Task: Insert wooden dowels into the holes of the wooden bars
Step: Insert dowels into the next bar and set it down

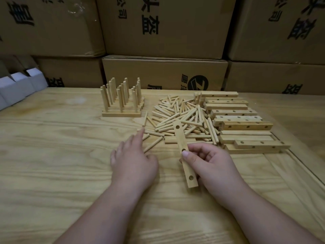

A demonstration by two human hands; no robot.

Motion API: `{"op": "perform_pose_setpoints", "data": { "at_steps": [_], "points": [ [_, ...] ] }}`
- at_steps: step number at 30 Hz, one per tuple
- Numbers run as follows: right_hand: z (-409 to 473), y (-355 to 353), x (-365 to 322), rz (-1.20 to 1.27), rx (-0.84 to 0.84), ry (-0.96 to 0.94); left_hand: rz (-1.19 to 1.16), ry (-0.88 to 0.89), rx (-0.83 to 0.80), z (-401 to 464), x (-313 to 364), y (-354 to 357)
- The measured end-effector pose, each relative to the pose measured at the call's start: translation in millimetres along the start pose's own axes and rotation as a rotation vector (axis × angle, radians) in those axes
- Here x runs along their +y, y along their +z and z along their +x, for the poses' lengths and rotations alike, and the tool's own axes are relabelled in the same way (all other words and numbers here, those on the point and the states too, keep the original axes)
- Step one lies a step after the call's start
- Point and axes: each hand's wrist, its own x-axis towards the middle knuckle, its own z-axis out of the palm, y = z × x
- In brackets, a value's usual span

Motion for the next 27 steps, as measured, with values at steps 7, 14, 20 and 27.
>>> {"op": "perform_pose_setpoints", "data": {
  "at_steps": [7, 14, 20, 27],
  "points": [
    [0.1, 0.6, 1.8, 0.014, 0.026, 0.008, 0.069, 0.037, 0.077, -2.0, -1.8, 7.1],
    [-0.3, 1.2, -0.3, 0.018, -0.012, -0.010, -0.121, 0.149, 0.106, -4.2, 1.3, 7.0],
    [0.7, 0.9, 1.1, -0.033, -0.066, -0.047, -0.461, 0.330, 0.045, -9.7, 7.2, 9.3],
    [-1.3, 0.4, 3.2, -0.182, -0.089, -0.138, -1.013, 0.130, -0.036, -8.0, 6.8, 5.1]
  ]
}}
